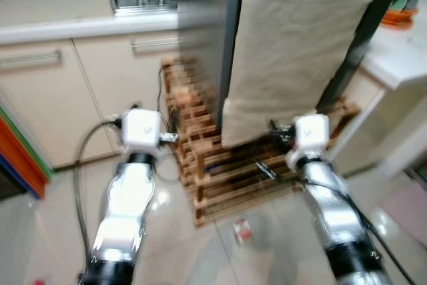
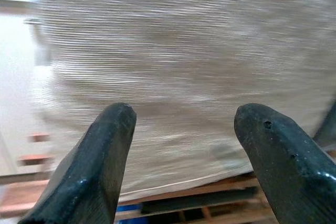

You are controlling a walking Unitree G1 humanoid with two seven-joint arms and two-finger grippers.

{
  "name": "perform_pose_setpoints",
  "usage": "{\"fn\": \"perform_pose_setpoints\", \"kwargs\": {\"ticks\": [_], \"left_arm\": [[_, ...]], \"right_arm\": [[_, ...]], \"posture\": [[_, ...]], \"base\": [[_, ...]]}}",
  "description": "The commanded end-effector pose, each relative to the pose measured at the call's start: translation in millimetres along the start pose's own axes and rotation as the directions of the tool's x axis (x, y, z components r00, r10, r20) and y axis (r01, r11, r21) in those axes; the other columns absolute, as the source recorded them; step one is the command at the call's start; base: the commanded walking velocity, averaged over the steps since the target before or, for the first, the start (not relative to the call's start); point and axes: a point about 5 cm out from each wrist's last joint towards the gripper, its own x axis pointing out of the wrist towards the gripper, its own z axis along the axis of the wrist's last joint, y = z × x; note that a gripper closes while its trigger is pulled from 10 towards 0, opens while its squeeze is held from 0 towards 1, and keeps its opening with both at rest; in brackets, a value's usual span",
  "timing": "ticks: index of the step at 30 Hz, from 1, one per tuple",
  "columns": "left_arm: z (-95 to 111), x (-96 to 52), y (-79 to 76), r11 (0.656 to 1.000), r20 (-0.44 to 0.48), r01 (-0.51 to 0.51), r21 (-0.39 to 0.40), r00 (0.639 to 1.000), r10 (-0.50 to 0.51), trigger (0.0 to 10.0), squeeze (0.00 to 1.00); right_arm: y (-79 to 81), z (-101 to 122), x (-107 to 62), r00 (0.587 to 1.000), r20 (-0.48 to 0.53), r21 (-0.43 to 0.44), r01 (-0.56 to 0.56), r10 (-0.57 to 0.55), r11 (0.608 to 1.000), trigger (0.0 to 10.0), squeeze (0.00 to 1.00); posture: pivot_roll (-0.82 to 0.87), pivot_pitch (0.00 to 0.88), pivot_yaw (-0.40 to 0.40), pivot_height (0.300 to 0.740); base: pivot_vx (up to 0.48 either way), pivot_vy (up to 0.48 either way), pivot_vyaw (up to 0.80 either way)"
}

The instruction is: Restocking fridge

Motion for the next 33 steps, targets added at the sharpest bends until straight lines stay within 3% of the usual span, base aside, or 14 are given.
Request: {"fn": "perform_pose_setpoints", "kwargs": {"ticks": [1,16,18,19,21,22,25,27,28,33], "left_arm": [[3.8,0.6,-12.4,0.998,0.011,0.028,-0.047,1.000,-0.027,10.0,0.00],[4.4,1.4,-14.3,0.999,0.013,0.031,-0.029,0.999,-0.031,10.0,0.00],[4.6,1.4,-14.7,0.999,0.014,0.032,-0.029,0.999,-0.032,10.0,0.00],[5.0,1.7,-15.2,0.999,0.017,0.039,-0.025,0.999,-0.038,10.0,0.00],[4.9,1.9,-15.6,0.999,0.017,0.043,-0.021,0.999,-0.043,10.0,0.00],[1.5,3.7,-16.5,0.998,-0.005,0.068,0.008,0.998,-0.068,10.0,0.00],[0.8,2.9,-12.6,0.997,-0.010,0.074,0.008,0.997,-0.074,10.0,0.00],[0.8,2.9,-12.6,0.997,-0.010,0.074,0.008,0.997,-0.074,10.0,0.00],[-0.3,-1.9,-4.8,0.998,-0.031,0.068,0.004,0.997,-0.068,10.0,0.00],[-1.1,-11.6,5.3,0.998,-0.049,0.054,0.025,0.997,-0.053,10.0,0.00]], "right_arm": [[-12.8,-0.3,-3.0,0.999,0.006,-0.021,0.034,-0.034,0.999,10.0,0.00],[-9.9,10.3,2.9,0.998,0.053,-0.019,0.026,-0.025,0.999,10.0,0.00],[-9.3,10.7,3.9,0.998,0.052,-0.024,0.024,-0.023,0.999,10.0,0.05],[-8.5,13.0,8.3,0.998,0.053,-0.028,0.020,-0.019,0.999,10.0,0.11],[-9.1,14.8,11.7,0.998,0.056,-0.027,0.023,-0.021,0.999,10.0,0.11],[-11.4,22.3,23.7,0.997,0.072,-0.023,0.039,-0.037,0.999,10.0,0.12],[-12.9,36.2,39.2,0.992,0.108,-0.024,0.065,-0.062,0.998,10.0,0.08],[-12.9,36.2,39.2,0.992,0.108,-0.024,0.065,-0.062,0.998,10.0,0.08],[-10.9,50.0,49.3,0.987,0.148,-0.015,0.067,-0.064,0.998,10.0,0.02],[-5.6,65.9,59.3,0.980,0.193,-0.033,0.050,-0.043,0.998,10.0,0.01]], "posture": [[-0.01,0.000,-0.039,0.740],[-0.02,0.000,-0.041,0.740],[-0.02,0.000,-0.041,0.740],[-0.02,0.000,-0.040,0.740],[-0.02,0.000,-0.040,0.740],[-0.01,0.000,-0.039,0.740],[0.01,0.000,-0.039,0.740],[0.01,0.000,-0.039,0.740],[0.05,0.000,-0.035,0.740],[0.07,0.003,-0.031,0.740]], "base": [[0.000,0.480,0.41],[0.000,0.032,0.03],[0.000,0.000,0.00],[0.000,0.000,0.00],[0.000,0.000,0.00],[0.000,0.000,0.00],[0.000,0.000,0.00],[0.000,0.000,0.00],[0.000,0.000,0.00],[0.000,0.000,0.00]]}}
